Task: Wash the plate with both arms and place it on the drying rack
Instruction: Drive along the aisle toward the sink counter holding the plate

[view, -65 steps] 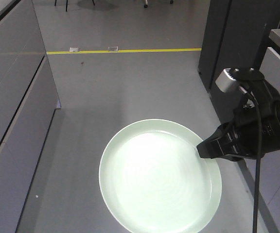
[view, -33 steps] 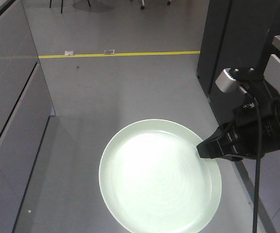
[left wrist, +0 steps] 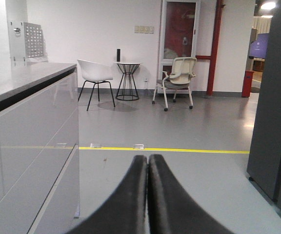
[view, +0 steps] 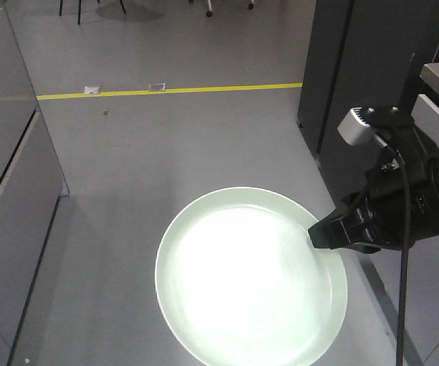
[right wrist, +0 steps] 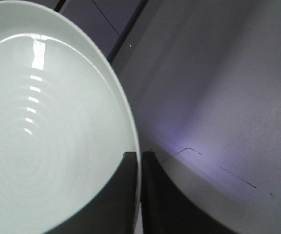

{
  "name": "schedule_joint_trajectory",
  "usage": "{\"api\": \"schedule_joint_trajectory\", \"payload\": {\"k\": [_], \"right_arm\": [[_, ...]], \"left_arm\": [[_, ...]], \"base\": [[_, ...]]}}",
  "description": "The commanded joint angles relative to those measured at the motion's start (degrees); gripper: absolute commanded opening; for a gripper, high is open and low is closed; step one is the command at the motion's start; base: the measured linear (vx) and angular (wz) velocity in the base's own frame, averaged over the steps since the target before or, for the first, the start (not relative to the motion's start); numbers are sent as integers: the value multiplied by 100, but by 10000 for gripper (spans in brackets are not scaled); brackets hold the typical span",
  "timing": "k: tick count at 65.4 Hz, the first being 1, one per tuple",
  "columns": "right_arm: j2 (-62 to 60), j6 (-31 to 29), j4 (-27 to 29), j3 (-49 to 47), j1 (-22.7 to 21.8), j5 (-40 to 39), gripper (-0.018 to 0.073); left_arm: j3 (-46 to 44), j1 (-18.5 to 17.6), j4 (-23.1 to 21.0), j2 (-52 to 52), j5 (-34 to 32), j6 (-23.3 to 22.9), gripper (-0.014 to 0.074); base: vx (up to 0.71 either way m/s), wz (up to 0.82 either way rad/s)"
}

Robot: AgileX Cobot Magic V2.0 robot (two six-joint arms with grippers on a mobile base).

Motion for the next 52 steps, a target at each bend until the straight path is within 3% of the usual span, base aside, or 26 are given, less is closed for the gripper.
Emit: {"api": "schedule_joint_trajectory", "payload": {"k": [1,52], "right_arm": [[-154,-24,263,-137,-17,-121,-1],[-154,-24,263,-137,-17,-126,-1]], "left_arm": [[-123,-19,-14,-85,-448,-50,-6],[-123,-19,-14,-85,-448,-50,-6]], "base": [[15,-10],[12,-17]]}}
